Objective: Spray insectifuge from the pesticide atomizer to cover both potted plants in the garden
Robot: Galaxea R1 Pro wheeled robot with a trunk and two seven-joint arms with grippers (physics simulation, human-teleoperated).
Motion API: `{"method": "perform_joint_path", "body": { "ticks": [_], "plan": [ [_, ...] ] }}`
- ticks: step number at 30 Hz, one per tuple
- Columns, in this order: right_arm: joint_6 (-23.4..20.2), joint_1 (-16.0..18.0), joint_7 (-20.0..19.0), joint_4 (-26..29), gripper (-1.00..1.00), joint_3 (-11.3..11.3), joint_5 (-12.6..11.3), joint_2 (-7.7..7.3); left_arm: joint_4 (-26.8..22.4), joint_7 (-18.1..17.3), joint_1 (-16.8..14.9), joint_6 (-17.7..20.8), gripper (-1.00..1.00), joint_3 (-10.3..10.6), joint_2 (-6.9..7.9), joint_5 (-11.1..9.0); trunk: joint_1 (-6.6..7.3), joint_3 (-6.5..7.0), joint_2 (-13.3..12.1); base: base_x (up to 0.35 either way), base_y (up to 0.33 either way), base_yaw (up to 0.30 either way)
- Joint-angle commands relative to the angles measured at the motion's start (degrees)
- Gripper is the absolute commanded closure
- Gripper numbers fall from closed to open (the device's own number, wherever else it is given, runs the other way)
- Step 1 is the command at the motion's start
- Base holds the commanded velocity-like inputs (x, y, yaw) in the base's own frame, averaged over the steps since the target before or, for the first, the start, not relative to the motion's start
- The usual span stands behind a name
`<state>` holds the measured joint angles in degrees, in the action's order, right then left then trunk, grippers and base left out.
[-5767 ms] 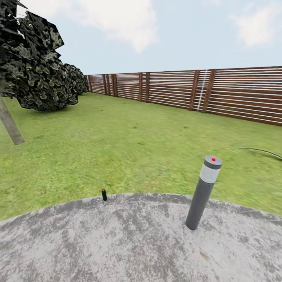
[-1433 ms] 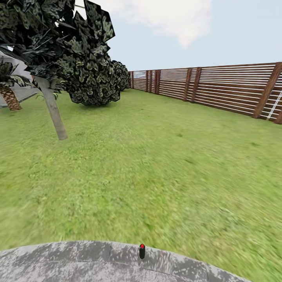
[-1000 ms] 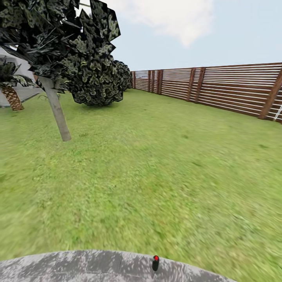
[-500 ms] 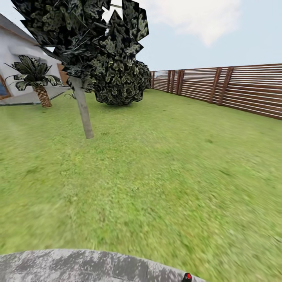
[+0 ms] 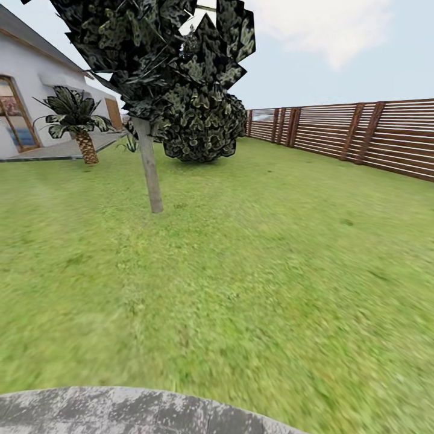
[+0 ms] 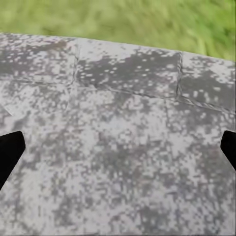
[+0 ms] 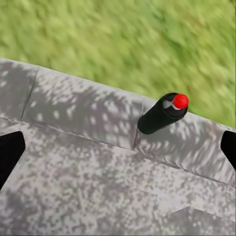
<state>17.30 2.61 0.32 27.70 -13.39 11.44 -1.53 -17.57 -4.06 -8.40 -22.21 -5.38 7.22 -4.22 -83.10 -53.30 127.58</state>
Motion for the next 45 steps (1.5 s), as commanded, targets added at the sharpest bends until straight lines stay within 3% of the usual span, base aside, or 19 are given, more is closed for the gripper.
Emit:
{"method": "perform_joint_path", "body": {
  "ticks": [1,25,45],
  "plan": [
    [0.19,0.03,0.03,-0.01,-1.0,-0.32,0.6,0.04,0.08,-0.43,-0.04,-0.12,-1.0,-0.16,-0.01,-0.44,0.0,-0.05,0.02,0.137,0.324,0.001],
    [0.19,0.03,0.03,0.07,-1.0,-0.44,0.52,-0.05,0.15,-0.51,-0.04,-0.19,-1.0,-0.16,-0.01,-0.37,0.0,-0.05,0.02,0.221,0.27,0.0],
    [0.19,0.03,-0.13,-0.02,-1.0,-0.15,0.77,-0.05,0.16,-0.48,0.05,-0.21,-1.0,-0.16,0.1,-0.35,0.0,-0.05,0.02,0.293,0.187,0.0]
  ]
}}
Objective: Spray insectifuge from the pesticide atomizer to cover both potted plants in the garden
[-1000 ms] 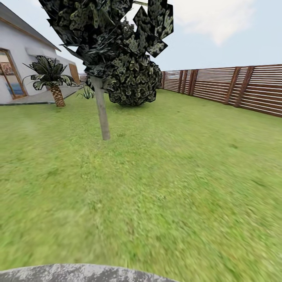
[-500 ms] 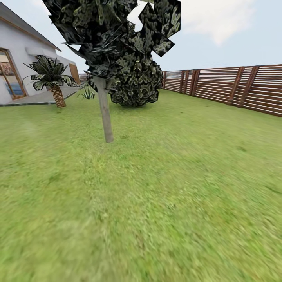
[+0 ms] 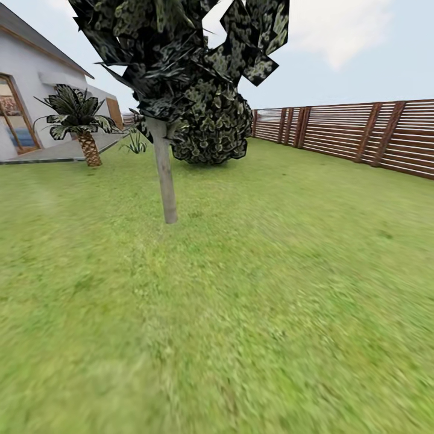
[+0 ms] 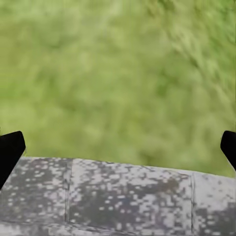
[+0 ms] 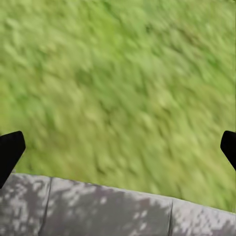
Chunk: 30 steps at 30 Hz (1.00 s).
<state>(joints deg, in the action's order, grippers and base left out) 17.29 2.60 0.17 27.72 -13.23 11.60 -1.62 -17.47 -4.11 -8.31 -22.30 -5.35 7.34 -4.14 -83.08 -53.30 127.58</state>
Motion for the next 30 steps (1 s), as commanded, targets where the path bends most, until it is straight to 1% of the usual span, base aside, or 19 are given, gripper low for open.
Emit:
{"method": "perform_joint_path", "body": {
  "ticks": [1,10,19,22,30],
  "plan": [
    [0.2,0.04,0.01,-0.03,-1.0,-0.31,0.6,0.04,0.06,-0.44,-0.04,-0.12,-1.0,-0.18,-0.02,-0.43,-0.02,-0.05,0.02,0.314,0.127,0.0],
    [0.2,0.04,0.13,-0.03,-1.0,-0.37,0.46,0.04,0.07,-0.41,-0.04,-0.12,-1.0,-0.18,-0.04,-0.38,-0.02,-0.05,0.02,0.321,0.08,0.0],
    [0.21,0.04,0.18,-0.03,-1.0,-0.55,0.35,0.04,0.07,-0.37,-0.04,-0.05,-1.0,-0.27,0.04,-0.41,-0.02,-0.05,0.02,0.326,-0.062,-0.008],
    [0.21,0.04,0.18,-0.03,-1.0,-0.56,0.35,0.04,0.07,-0.37,-0.04,-0.04,-1.0,-0.25,0.05,-0.43,-0.02,-0.05,0.02,0.318,-0.118,-0.164],
    [0.21,0.04,0.18,-0.03,-1.0,-0.56,0.35,0.04,0.07,-0.37,-0.04,0.05,-1.0,-0.27,0.05,-0.43,-0.02,-0.05,0.02,0.31,-0.12,-0.254]
  ]
}}
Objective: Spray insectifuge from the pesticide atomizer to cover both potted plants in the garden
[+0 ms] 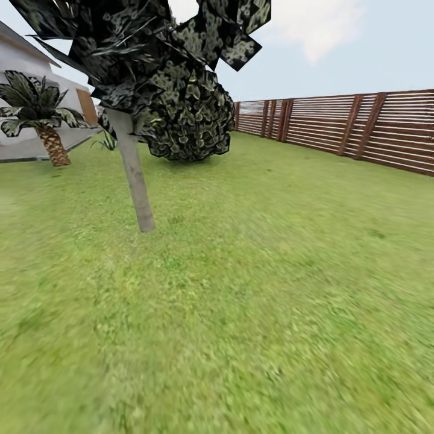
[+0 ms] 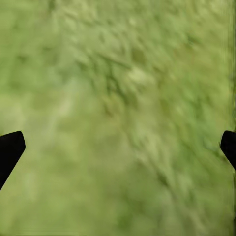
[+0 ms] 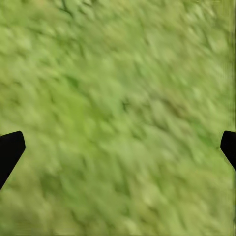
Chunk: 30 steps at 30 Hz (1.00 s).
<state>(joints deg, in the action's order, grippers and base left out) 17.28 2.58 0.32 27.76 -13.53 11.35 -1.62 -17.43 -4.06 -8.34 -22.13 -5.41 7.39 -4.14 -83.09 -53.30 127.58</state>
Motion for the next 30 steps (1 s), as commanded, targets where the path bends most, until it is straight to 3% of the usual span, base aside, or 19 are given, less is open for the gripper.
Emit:
{"method": "perform_joint_path", "body": {
  "ticks": [1,9,16,30],
  "plan": [
    [0.21,0.06,0.03,-0.08,-1.0,-0.27,0.6,0.04,0.03,-0.43,-0.01,-0.11,-1.0,-0.21,0.0,-0.43,-0.02,-0.05,0.01,0.15,-0.063,-0.265],
    [0.21,0.06,0.03,-0.08,-1.0,-0.27,0.6,0.04,0.03,-0.43,-0.01,-0.1,-1.0,-0.21,0.0,-0.43,-0.02,-0.05,0.01,0.072,-0.014,-0.266],
    [0.21,0.06,0.03,-0.08,-1.0,-0.36,0.6,0.04,-0.06,-0.43,-0.01,-0.02,-1.0,-0.21,0.0,-0.43,-0.02,-0.05,0.01,0.31,-0.019,-0.266],
    [0.21,0.06,0.03,-0.08,-1.0,-0.36,0.6,0.04,-0.06,-0.43,-0.01,-0.1,-1.0,-0.21,0.0,-0.43,-0.02,-0.05,0.01,0.309,-0.164,-0.267]
  ]
}}
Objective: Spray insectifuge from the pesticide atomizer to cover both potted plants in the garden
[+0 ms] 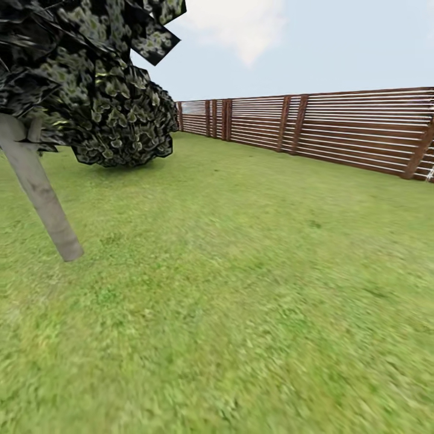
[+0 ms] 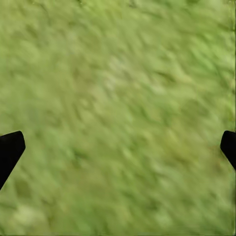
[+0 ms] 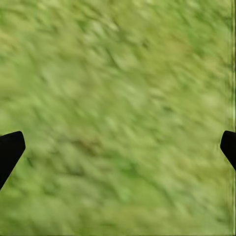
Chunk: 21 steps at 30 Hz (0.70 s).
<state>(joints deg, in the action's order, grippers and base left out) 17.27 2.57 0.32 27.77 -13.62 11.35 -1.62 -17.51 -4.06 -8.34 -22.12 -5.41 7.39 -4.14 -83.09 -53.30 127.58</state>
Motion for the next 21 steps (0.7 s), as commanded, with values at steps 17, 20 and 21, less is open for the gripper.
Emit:
{"method": "perform_joint_path", "body": {
  "ticks": [17,20,21],
  "plan": [
    [0.3,0.06,0.03,-0.09,-1.0,-0.02,0.6,0.12,0.1,-0.43,-0.01,-0.12,-1.0,-0.22,0.0,-0.4,-0.02,-0.05,0.02,0.289,-0.191,-0.154],
    [0.31,0.06,0.03,-0.13,-1.0,-0.01,0.65,0.16,0.11,-0.43,-0.01,-0.12,-1.0,-0.22,0.0,-0.36,-0.02,-0.05,0.02,0.31,-0.175,-0.001],
    [0.31,0.06,0.03,-0.15,-1.0,0.0,0.67,0.18,0.11,-0.43,-0.01,-0.12,-1.0,-0.22,0.0,-0.36,-0.02,-0.05,0.02,0.302,-0.19,-0.001]
  ]
}}
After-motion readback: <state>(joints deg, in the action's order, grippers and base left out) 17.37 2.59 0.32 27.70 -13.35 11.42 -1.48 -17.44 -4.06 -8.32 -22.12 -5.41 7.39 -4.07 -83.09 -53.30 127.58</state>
